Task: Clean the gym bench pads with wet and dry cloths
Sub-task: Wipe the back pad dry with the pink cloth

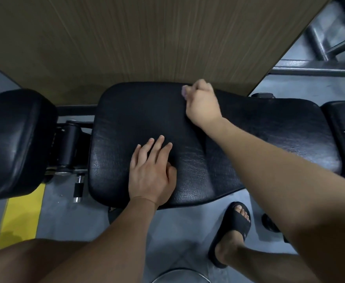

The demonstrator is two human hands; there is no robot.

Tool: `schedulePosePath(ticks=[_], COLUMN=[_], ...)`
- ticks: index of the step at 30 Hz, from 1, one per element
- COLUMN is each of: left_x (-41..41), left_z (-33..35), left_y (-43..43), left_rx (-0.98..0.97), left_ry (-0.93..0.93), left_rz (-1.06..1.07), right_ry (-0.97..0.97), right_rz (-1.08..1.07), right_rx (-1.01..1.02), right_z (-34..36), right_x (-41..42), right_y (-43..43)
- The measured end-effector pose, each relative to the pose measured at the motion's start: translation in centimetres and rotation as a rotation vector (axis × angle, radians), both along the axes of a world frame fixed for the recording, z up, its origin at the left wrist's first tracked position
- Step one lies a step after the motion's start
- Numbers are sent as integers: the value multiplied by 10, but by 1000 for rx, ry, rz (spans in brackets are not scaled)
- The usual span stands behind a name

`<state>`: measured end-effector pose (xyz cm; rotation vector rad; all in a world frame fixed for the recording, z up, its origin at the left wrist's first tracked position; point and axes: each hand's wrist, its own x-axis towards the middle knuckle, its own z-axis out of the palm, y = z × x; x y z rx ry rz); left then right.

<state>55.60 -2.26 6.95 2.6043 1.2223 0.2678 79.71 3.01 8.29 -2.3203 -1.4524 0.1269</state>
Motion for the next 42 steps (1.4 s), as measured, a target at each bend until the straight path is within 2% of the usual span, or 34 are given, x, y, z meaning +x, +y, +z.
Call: schedulePosePath(ticks=[2, 3, 6, 7, 10, 12, 15, 18, 21, 24, 27, 30, 32, 35, 38, 40, 42], left_x=[0, 0, -1, -1, -2, -1, 0, 0, 0, 1, 1, 1, 1, 1, 2, 2, 3], left_z=[-1, -2, -4, -4, -4, -3, -3, -4, -6, -4, -2, 1, 2, 2, 1, 1, 2], left_y=[0, 0, 1, 1, 1, 1, 1, 0, 1, 0, -2, -3, -4, -5, -4, -4, -4], left_rx=[6, 9, 26, 28, 24, 14, 8, 24, 25, 23, 10, -1, -1, 3, 15, 10, 1], left_ry=[-9, -13, -38, -40, -38, -34, -31, -34, -25, -11, 9, 30, 20, 17, 19, 21, 19], left_rz=[-1, -5, -11, -10, -14, -16, 8, 1, 2, 5, 14, 14, 14, 18, 17, 17, 27], right_ry=[-25, -50, -9, -3, 30, 20, -18, -88, -63, -34, -30, -67, -84, -77, -48, -69, -58], right_rz=[66, 28, -256, -250, 10, 67, -144, -382, -540, -432, -110, 153, 127, -112, -251, -220, -5], right_rx=[17, -2, -41, -37, -1, 46, 74, -10, -61, 30, 138, 95, 96, 15, -51, 21, 108], right_z=[0, 2, 6, 7, 5, 2, 1, -2, -2, -1, -9, -5, -1, 5, 9, 7, -2], right_x=[11, 19, 18, 5, -22, -10, 27, 72, 87, 46, -13, -20, 2, 38, 40, 21, 0], right_y=[-3, -2, 16, 23, 24, 9, -20, -62, -78, -66, -67, -89, -99, -95, -78, -69, -71])
